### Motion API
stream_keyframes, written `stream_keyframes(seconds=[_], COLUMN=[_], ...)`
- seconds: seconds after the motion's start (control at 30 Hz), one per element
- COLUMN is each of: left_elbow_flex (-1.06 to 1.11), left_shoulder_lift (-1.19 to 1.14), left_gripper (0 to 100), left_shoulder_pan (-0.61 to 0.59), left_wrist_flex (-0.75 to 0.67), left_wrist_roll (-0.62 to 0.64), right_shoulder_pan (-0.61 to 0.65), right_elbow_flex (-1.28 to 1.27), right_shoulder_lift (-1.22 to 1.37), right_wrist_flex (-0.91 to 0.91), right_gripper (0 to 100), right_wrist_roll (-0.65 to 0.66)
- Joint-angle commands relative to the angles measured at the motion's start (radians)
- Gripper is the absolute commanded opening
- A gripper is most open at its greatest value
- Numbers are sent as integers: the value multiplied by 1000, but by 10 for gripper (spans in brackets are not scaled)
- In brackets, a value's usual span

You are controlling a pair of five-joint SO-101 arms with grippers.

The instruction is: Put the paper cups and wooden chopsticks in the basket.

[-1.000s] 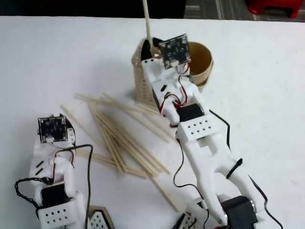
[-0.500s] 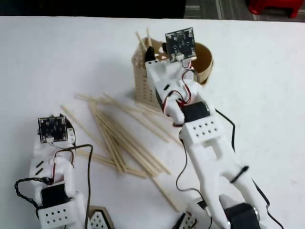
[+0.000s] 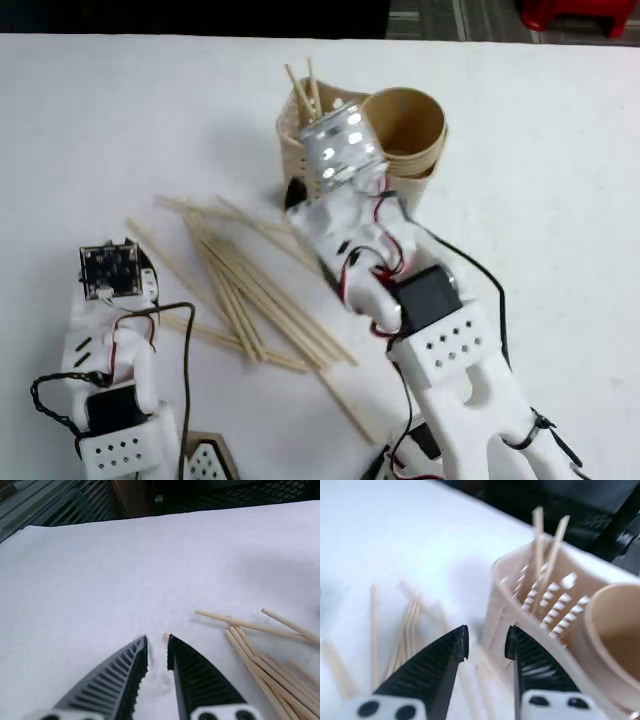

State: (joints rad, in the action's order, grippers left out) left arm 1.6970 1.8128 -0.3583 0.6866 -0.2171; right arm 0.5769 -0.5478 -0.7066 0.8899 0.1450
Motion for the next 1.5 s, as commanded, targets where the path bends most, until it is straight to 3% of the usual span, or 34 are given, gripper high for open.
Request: stream_keyframes(seconds=[0.0, 0.3, 0.47, 0.7, 0.83, 1.33, 1.47], left_elbow_flex=[-5, -5, -5, -5, -5, -5, -5], left_shoulder_lift=[15, 15, 15, 15, 15, 15, 15], left_gripper=[91, 91, 91, 91, 91, 91, 91], left_shoulder_pan=[8, 8, 7, 7, 7, 8, 8], left_wrist_flex=[-23, -21, -21, -20, -18, -17, -17], left_wrist_roll=[-12, -12, -12, -12, -12, -12, -12], right_shoulder_pan=[47, 54, 58, 38, 16, -27, -12], right_elbow_flex=[29, 71, 209, 368, 413, 525, 525], right_shoulder_lift=[-15, 283, 499, 768, 880, 1148, 1179], right_wrist_flex=[77, 124, 254, 357, 352, 354, 354], right_gripper=[129, 128, 131, 254, 262, 261, 189], right_wrist_roll=[58, 190, 279, 370, 420, 436, 436])
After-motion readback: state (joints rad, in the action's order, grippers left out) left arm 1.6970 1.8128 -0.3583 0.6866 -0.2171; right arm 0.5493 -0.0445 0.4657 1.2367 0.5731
